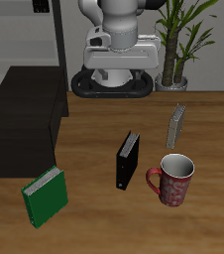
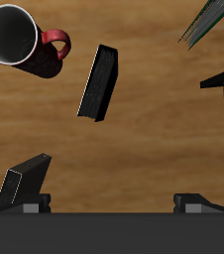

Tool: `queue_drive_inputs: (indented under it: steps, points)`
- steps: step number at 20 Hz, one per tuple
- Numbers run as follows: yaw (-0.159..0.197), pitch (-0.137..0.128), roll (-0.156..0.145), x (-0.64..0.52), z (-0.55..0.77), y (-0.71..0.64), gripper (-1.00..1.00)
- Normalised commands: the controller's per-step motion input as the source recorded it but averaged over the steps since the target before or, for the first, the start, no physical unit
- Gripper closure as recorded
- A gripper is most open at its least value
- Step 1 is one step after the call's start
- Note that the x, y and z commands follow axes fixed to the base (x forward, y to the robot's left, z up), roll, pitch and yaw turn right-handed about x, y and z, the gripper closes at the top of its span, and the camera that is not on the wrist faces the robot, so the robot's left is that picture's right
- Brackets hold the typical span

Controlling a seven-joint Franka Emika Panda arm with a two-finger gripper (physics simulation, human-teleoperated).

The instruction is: Place the black book upright on top of the shelf and place the yellow book flat on top of the shelf

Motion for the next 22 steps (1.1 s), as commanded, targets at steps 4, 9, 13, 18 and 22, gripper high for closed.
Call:
queue_drive_inputs:
  steps: [4,9,13,18,22]
  points:
    - [0.010,-0.030,-0.015,0.10,0.04,0.08,-1.00]
    - [0.037,-0.063,-0.034,0.17,0.07,0.04,-1.00]
    - [-0.021,0.032,-0.008,0.30,-0.04,-0.02,-1.00]
    - [0.038,-0.013,-0.037,0.43,-0.11,0.08,-1.00]
    - [0.006,0.008,-0.027,0.27,-0.17,0.09,-1.00]
